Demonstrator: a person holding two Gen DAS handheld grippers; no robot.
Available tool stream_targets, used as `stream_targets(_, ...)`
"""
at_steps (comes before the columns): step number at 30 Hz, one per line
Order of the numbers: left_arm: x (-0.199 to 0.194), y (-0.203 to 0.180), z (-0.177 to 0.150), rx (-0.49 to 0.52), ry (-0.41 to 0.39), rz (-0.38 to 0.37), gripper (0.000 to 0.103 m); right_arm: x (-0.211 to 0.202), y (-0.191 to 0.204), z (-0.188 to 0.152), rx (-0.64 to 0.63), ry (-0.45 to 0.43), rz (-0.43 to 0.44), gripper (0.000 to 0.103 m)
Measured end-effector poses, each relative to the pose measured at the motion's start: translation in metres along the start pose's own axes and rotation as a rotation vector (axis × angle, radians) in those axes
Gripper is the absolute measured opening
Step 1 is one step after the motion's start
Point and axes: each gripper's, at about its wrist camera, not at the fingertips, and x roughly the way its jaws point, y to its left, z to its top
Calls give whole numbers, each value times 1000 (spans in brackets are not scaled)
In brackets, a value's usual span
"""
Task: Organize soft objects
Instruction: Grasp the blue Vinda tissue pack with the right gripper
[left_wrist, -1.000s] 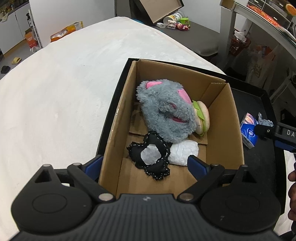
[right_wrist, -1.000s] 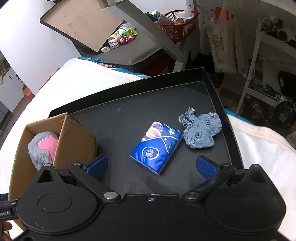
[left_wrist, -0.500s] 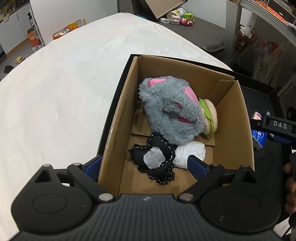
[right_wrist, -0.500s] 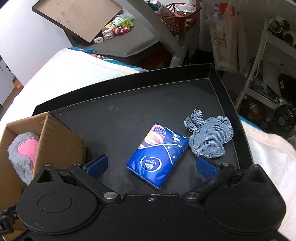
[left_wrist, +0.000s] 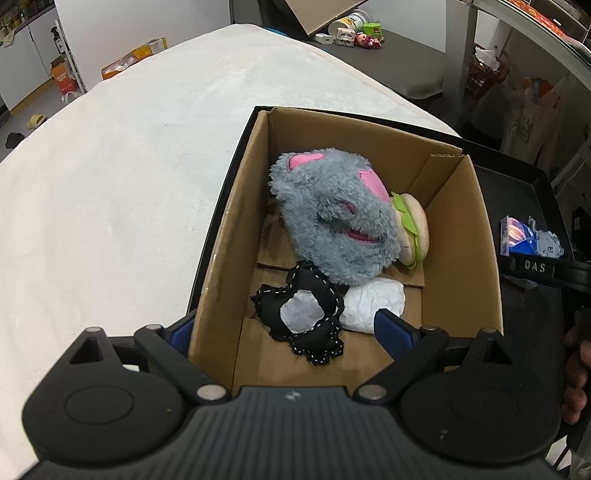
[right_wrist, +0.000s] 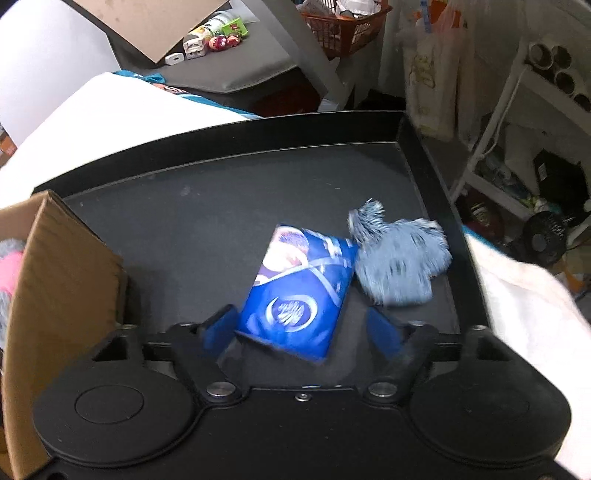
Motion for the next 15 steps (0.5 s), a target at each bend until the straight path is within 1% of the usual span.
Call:
stream_targets(2,1,-2,-1,8,1,6,95,-3,-2,-2,-9,2,-21,52)
stream_targets(6,1,-4,-1,15,4,8,95,-10,-9,-4,14,29,10,50)
stream_targets(11,-4,-1,-2,8,3,-10,95,-23,-13,-10,17,27,21,50)
stream_targets(15,-5,3,-4,3,8,-34,95,-37,-14,-13,12,10,31,50)
